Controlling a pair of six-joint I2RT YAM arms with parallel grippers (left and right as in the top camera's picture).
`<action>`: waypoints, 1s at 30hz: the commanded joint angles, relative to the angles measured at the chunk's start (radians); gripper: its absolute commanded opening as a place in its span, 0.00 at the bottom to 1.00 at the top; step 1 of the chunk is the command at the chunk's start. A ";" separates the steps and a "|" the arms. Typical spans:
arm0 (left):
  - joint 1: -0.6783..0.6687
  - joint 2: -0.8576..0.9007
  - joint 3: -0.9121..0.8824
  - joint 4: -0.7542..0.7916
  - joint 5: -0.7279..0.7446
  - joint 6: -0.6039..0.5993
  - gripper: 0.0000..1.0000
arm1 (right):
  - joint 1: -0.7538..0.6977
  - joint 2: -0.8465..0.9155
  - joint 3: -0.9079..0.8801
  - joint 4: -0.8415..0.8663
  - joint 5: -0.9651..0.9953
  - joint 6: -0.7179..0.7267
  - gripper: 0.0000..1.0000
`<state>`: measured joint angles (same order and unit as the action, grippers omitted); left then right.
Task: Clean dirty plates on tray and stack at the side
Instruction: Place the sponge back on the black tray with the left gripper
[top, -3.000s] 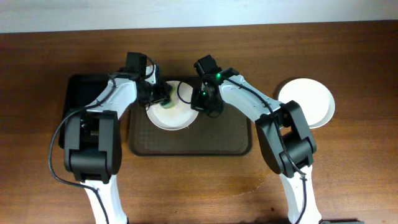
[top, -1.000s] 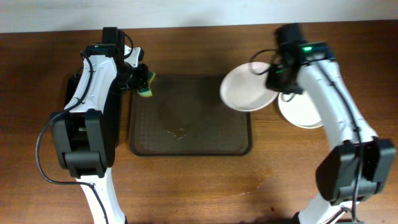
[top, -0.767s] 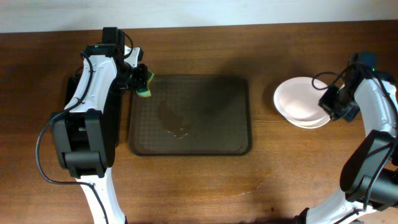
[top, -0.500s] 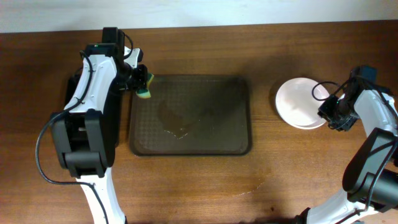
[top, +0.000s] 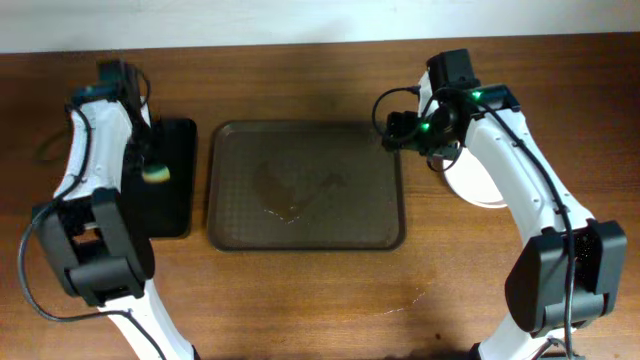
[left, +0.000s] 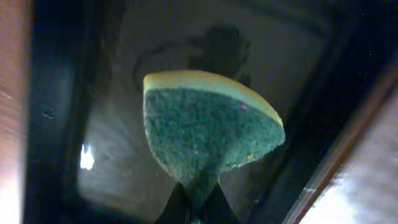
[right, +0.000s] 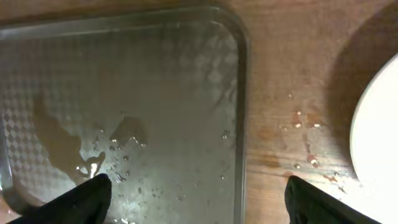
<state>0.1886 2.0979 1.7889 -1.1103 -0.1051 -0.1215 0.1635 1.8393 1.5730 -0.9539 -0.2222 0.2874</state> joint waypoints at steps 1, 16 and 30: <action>0.011 -0.009 -0.204 0.172 -0.023 -0.010 0.01 | 0.007 -0.019 0.015 0.000 0.020 0.005 0.89; -0.150 -0.391 -0.082 0.057 0.188 0.014 0.99 | -0.161 -0.402 0.017 -0.157 0.156 -0.067 0.95; -0.168 -0.391 -0.083 0.057 0.188 0.014 0.99 | -0.189 -0.624 0.014 -0.169 0.168 -0.127 0.98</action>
<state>0.0189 1.7039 1.7107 -1.0527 0.0727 -0.1238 -0.0231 1.2041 1.5787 -1.1301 -0.0708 0.1745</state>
